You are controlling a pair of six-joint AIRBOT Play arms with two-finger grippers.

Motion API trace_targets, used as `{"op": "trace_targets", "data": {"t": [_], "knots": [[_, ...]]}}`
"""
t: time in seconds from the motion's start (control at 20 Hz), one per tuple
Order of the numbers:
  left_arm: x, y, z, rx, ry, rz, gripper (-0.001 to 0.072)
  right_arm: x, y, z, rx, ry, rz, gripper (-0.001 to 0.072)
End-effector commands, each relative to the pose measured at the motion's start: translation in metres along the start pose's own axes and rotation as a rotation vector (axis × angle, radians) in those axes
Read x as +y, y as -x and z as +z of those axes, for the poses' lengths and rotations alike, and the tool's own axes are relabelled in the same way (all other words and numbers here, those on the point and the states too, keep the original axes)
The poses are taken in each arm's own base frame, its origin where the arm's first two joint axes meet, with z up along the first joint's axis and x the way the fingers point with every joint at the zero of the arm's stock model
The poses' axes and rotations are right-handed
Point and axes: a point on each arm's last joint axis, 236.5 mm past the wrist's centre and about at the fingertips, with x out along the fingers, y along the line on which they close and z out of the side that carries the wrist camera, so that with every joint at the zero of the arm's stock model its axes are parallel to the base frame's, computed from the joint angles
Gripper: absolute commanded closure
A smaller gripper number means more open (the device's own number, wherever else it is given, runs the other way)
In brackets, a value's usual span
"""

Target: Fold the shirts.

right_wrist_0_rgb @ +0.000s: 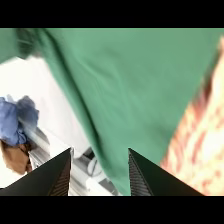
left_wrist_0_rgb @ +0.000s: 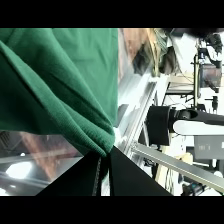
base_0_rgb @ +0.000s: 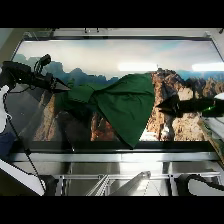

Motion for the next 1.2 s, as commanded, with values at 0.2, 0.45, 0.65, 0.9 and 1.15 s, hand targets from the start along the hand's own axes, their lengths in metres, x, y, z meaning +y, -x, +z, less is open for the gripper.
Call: {"op": "trace_targets", "data": {"t": [0.2, 0.45, 0.65, 0.9, 1.15], "knots": [[-0.008, 0.009, -0.006, 0.015, 0.022, -0.031, 0.0690, -0.035, -0.020, -0.019, -0.114, -0.080, -0.012, 0.0317], [-0.070, 0.040, 0.009, -0.116, -0.082, -0.089, 0.0687, -0.012, -0.002, 0.044, -0.384, -0.095, 0.097, 0.0316], [-0.079, 0.066, -0.012, -0.114, -0.061, 0.117, 0.0688, -0.019, 0.005, 0.061, -0.446, -0.093, 0.053, 0.0176], [-0.064, 0.056, -0.053, -0.050, 0.021, 0.202, 0.0686, -0.016, 0.006, 0.062, -0.446, -0.090, 0.065, 0.0179], [-0.040, 0.022, -0.099, 0.023, 0.214, 0.091, -0.0013, -0.010, 0.004, 0.057, -0.421, -0.082, 0.084, 0.0179]]}}
